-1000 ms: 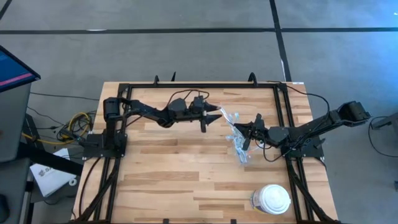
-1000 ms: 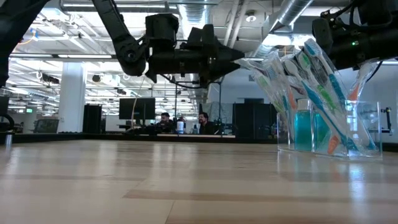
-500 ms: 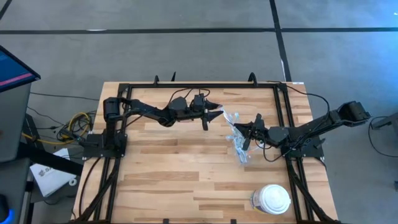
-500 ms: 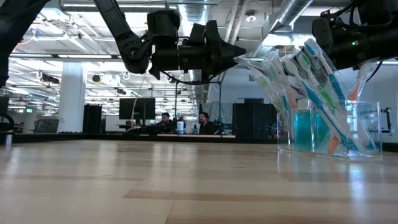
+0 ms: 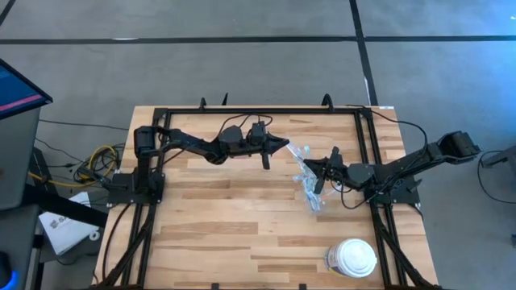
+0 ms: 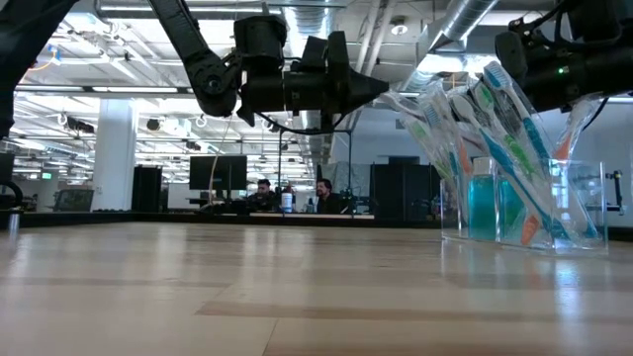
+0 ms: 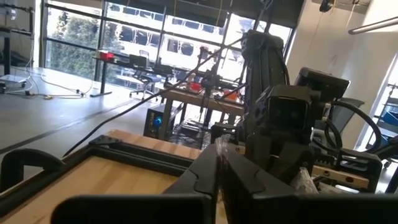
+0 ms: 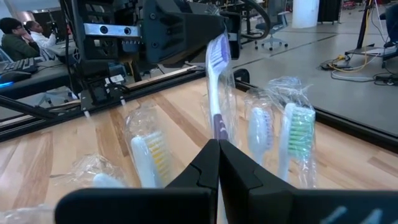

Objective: Pick & Place toothbrushing station
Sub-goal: Put the purple toothbrush into the transparent organizer

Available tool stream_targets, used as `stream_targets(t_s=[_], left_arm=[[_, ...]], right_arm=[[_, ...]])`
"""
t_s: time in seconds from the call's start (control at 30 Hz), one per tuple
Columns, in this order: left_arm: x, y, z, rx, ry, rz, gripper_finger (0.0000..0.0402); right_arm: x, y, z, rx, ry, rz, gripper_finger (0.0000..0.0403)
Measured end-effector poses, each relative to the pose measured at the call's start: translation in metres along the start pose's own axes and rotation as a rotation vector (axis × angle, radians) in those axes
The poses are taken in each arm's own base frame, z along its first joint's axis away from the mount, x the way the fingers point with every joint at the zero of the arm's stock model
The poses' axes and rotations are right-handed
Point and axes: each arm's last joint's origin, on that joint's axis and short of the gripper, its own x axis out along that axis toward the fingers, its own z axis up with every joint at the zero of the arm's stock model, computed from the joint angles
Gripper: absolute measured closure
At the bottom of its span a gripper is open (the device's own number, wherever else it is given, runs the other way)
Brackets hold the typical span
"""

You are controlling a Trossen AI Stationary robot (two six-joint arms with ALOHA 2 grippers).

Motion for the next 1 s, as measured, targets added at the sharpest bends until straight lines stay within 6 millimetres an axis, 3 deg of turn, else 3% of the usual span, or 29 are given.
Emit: stream_targets(t_s=[0.13, 0.6, 1.0], left_arm=[[0.000, 0.000, 0.000, 0.001, -0.003, -0.001, 0.0397], [0.006, -0.004, 0.010, 0.035, -0.038, -0.075, 0.0401], [0.008, -0.005, 0.008, 0.048, 0.058, -0.160, 0.0401]], right_arm=[[0.000, 0.000, 0.000, 0.002, -0.002, 0.000, 0.0390], [0.000, 0.001, 0.005, -0.024, -0.040, 0.011, 0.0280], [-0.001, 0.002, 0.009, -0.041, -0.074, 0.017, 0.0255]])
